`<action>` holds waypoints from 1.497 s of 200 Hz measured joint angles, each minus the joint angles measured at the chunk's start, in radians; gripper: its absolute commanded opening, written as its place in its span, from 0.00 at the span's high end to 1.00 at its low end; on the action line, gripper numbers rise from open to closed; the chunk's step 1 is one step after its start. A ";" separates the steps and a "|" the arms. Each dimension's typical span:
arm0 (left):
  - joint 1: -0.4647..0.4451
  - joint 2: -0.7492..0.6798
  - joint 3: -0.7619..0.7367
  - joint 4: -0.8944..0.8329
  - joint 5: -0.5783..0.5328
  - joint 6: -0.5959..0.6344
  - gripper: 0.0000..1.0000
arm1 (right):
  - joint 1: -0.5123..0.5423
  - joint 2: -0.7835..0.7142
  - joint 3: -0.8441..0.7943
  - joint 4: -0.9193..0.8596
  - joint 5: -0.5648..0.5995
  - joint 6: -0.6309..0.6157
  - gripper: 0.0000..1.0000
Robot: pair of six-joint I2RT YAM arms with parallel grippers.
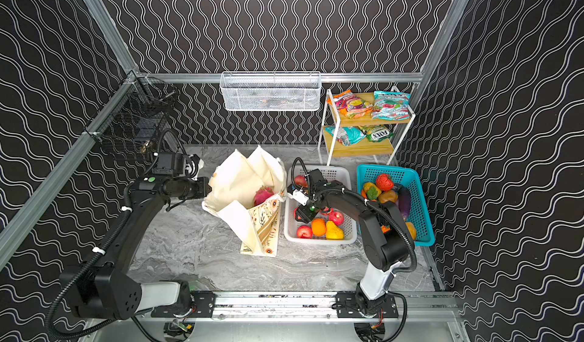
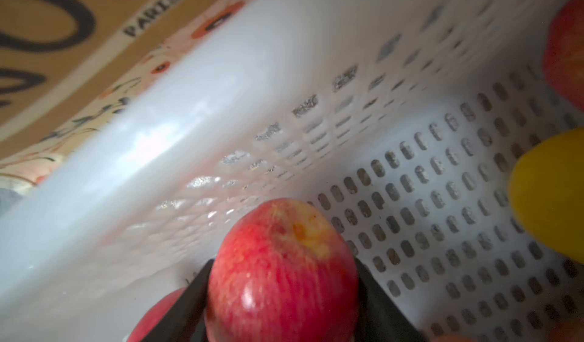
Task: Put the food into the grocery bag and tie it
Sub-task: 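Lift the red apple with the right gripper and carry it over the tote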
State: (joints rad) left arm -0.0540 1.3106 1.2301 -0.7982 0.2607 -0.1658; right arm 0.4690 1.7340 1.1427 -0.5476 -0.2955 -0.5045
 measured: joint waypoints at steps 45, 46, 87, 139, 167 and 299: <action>0.000 -0.021 -0.001 -0.006 0.008 0.000 1.00 | -0.001 -0.083 -0.016 0.002 0.011 0.027 0.49; 0.000 -0.021 0.000 -0.006 0.008 0.000 1.00 | -0.001 -0.087 -0.016 0.002 0.014 0.027 0.49; 0.000 -0.027 0.007 -0.013 0.014 0.000 1.00 | -0.007 -0.213 -0.013 -0.025 0.093 0.051 0.49; 0.000 -0.027 0.014 -0.016 0.026 0.000 1.00 | -0.014 -0.366 0.116 -0.113 0.190 0.067 0.52; 0.000 -0.027 0.015 -0.014 0.043 0.000 1.00 | 0.009 -0.395 0.246 -0.145 0.219 0.078 0.55; 0.000 -0.058 0.025 0.021 0.206 -0.040 1.00 | 0.323 0.079 0.775 -0.301 0.251 0.074 0.53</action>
State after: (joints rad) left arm -0.0536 1.2522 1.2549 -0.7776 0.4667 -0.2062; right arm 0.7925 1.8126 1.9179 -0.8486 -0.0444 -0.4305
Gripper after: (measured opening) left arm 0.054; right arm 0.604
